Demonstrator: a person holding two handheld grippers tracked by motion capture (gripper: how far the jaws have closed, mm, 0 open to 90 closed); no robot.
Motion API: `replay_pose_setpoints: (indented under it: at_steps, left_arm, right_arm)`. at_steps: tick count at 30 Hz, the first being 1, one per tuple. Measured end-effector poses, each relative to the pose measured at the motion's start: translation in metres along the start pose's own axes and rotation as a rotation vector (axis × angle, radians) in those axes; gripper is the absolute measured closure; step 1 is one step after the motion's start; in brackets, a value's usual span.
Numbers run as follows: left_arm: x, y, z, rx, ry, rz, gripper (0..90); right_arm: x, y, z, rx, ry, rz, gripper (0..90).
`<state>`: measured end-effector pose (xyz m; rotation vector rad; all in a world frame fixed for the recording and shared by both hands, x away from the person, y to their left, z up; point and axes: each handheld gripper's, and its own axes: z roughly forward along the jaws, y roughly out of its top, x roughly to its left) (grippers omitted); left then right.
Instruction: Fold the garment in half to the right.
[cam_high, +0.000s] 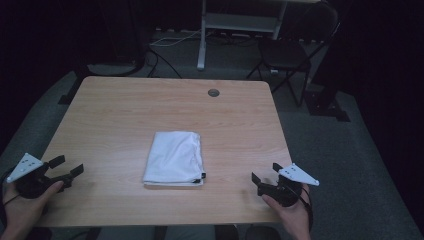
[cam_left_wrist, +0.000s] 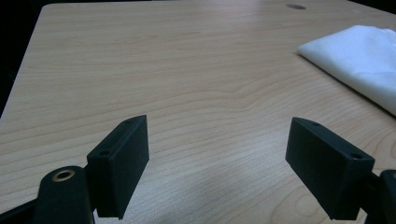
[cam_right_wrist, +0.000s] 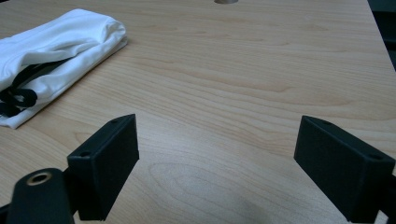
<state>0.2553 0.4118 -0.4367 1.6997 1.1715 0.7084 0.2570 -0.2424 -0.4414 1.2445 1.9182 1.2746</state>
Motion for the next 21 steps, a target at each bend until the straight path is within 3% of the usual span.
replay_pose_setpoints:
  at_steps: [21]
  left_arm:
    - [-0.0001, 0.0, -0.0002, -0.001, 0.001, -0.004, 20.9]
  right_arm:
    - [-0.0004, 0.0009, 0.0022, 0.022, 0.0, -0.006, 11.9]
